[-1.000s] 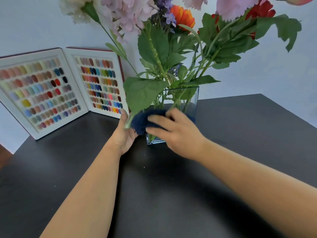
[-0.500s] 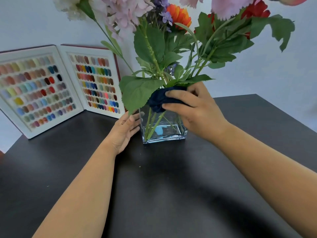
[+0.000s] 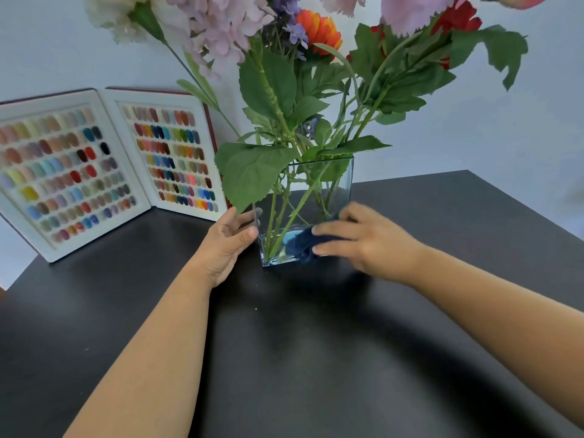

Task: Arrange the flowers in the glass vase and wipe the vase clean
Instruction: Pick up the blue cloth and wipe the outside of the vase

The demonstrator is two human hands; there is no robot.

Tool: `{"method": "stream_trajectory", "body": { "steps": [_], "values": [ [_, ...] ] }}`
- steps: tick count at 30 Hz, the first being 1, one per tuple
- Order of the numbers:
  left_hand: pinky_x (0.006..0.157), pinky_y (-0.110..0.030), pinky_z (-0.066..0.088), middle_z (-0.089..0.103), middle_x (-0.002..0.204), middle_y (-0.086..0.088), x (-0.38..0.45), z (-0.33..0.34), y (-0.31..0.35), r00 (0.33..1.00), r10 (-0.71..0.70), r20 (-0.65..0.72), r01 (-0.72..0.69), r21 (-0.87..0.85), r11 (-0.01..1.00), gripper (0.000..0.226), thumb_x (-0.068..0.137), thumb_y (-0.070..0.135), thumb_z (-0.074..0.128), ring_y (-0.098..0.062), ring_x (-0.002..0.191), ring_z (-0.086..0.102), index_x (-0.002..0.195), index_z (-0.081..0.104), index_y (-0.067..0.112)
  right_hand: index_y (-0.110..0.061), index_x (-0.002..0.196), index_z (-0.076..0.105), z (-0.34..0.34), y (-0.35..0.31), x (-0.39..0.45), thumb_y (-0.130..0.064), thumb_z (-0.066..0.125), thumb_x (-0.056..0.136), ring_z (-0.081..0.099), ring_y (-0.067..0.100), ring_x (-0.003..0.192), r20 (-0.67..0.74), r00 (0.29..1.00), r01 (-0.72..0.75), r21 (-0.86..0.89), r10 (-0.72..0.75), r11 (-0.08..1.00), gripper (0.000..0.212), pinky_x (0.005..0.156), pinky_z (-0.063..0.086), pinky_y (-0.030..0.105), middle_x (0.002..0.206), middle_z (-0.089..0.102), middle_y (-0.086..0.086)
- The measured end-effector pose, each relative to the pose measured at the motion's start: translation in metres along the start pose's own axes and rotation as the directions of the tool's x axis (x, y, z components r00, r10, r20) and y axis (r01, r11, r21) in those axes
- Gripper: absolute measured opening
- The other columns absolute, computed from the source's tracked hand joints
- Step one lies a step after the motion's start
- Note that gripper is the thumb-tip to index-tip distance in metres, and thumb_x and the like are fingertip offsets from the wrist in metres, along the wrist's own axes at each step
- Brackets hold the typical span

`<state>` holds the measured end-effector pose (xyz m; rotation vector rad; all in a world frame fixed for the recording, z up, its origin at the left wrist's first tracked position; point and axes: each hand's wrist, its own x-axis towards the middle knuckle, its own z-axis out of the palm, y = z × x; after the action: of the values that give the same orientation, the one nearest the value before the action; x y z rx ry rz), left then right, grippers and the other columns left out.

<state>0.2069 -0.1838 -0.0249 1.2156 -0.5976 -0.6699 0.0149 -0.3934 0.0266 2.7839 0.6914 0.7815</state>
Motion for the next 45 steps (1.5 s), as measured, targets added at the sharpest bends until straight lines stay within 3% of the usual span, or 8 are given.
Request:
{"method": "stream_trajectory", "body": {
  "steps": [5, 13, 21, 26, 29, 33, 37, 45],
  "values": [
    [0.11, -0.047, 0.039, 0.053, 0.136, -0.021, -0.002, 0.004, 0.003, 1.0, 0.0, 0.022, -0.001, 0.021, 1.0, 0.119, 0.045, 0.037, 0.097, -0.033, 0.131, 0.047, 0.146, 0.04, 0.009, -0.011, 0.097, 0.077, -0.033, 0.017, 0.018, 0.003, 0.049, 0.085, 0.051, 0.035, 0.07, -0.212, 0.974, -0.092, -0.042, 0.081, 0.995, 0.034, 0.071, 0.036, 0.027, 0.11, 0.07, 0.012],
    [0.106, -0.04, 0.044, 0.057, 0.134, -0.014, 0.002, 0.0, -0.002, 0.999, -0.018, -0.032, 0.019, 0.029, 0.999, 0.099, 0.069, 0.006, 0.074, -0.033, 0.135, 0.045, 0.153, 0.022, 0.006, -0.009, 0.106, 0.075, -0.009, 0.002, -0.004, 0.004, 0.052, 0.084, 0.059, 0.04, 0.078, -0.215, 0.951, -0.218, 0.034, 0.22, 0.975, 0.034, 0.072, 0.05, 0.038, 0.106, 0.065, 0.025],
    [0.098, -0.031, 0.051, 0.061, 0.13, -0.01, 0.004, 0.0, -0.004, 1.0, -0.018, -0.023, 0.018, 0.02, 1.0, 0.107, 0.056, 0.023, 0.092, -0.028, 0.13, 0.051, 0.146, 0.037, 0.008, -0.02, 0.097, 0.078, -0.016, 0.021, 0.02, 0.002, 0.058, 0.088, 0.043, 0.03, 0.085, -0.6, 0.716, -0.428, 0.029, 0.358, 0.903, 0.032, 0.065, 0.041, 0.037, 0.088, 0.062, 0.015],
    [0.106, -0.039, 0.043, 0.058, 0.133, -0.012, 0.005, -0.002, -0.009, 1.0, 0.018, -0.014, -0.017, 0.032, 0.999, 0.08, 0.072, 0.01, 0.076, -0.033, 0.134, 0.046, 0.144, 0.042, 0.013, -0.015, 0.1, 0.076, 0.004, 0.006, 0.019, 0.005, 0.067, 0.074, 0.05, 0.028, 0.065, -0.505, 0.698, -0.491, 0.179, 0.508, 0.853, 0.033, 0.051, 0.048, 0.036, 0.079, 0.053, 0.013],
    [0.106, -0.04, 0.043, 0.057, 0.134, -0.014, 0.004, -0.001, -0.007, 1.0, 0.03, -0.007, -0.029, 0.036, 0.999, 0.089, 0.066, 0.019, 0.086, -0.031, 0.131, 0.05, 0.143, 0.043, 0.012, -0.015, 0.1, 0.074, 0.014, -0.006, 0.02, 0.003, 0.069, 0.072, 0.052, 0.021, 0.068, -0.46, 0.665, -0.538, 0.251, 0.588, 0.805, 0.034, 0.049, 0.052, 0.034, 0.086, 0.054, 0.012],
    [0.096, -0.035, 0.052, 0.06, 0.13, -0.01, 0.003, 0.004, -0.006, 0.997, 0.071, -0.016, -0.068, 0.124, 0.99, 0.109, 0.042, 0.044, 0.096, -0.022, 0.116, 0.06, 0.133, 0.047, 0.012, -0.013, 0.113, 0.066, 0.029, -0.023, 0.016, -0.013, 0.07, 0.078, 0.053, 0.025, 0.075, -0.44, 0.72, -0.501, 0.208, 0.537, 0.84, 0.035, 0.06, 0.052, 0.037, 0.099, 0.051, 0.013],
    [0.092, -0.036, 0.054, 0.062, 0.127, -0.009, 0.006, 0.004, -0.009, 0.993, 0.113, -0.03, -0.105, 0.199, 0.974, 0.071, 0.064, 0.017, 0.088, -0.023, 0.115, 0.062, 0.124, 0.052, 0.023, -0.024, 0.128, 0.047, 0.048, -0.036, 0.005, -0.043, 0.074, 0.074, 0.051, 0.036, 0.092, -0.271, 0.85, -0.488, -0.086, 0.451, 0.869, 0.064, 0.077, 0.047, 0.044, 0.12, 0.038, 0.014],
    [0.078, -0.022, 0.055, 0.066, 0.121, -0.004, 0.01, 0.001, -0.012, 0.993, 0.109, -0.035, -0.101, 0.176, 0.979, 0.064, 0.063, 0.012, 0.08, -0.012, 0.105, 0.067, 0.121, 0.053, 0.021, -0.015, 0.112, 0.071, 0.039, -0.023, -0.003, -0.005, 0.057, 0.084, 0.054, 0.038, 0.078, -0.242, 0.931, -0.3, -0.076, 0.274, 0.951, 0.033, 0.068, 0.051, 0.045, 0.117, 0.04, 0.014]
  ]
}}
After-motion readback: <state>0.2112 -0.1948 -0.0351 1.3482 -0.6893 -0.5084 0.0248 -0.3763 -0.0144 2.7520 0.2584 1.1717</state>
